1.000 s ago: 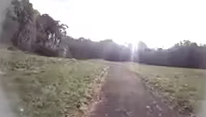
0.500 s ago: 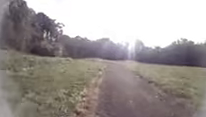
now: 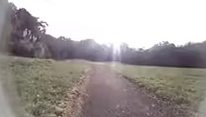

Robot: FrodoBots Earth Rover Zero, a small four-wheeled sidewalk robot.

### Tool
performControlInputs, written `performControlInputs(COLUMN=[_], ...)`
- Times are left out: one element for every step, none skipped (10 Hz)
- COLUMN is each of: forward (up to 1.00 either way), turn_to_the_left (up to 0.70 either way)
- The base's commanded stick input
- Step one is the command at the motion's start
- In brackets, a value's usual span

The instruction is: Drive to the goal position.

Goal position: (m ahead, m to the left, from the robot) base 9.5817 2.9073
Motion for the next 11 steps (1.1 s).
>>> performControlInputs(forward=[0.85,0.85,0.85,0.85,0.85,0.85,0.85,0.85,0.85,0.85,0.85], turn_to_the_left=[0.00,0.00,0.00,0.00,0.00,0.00,0.00,0.18,0.28,0.34,0.34])
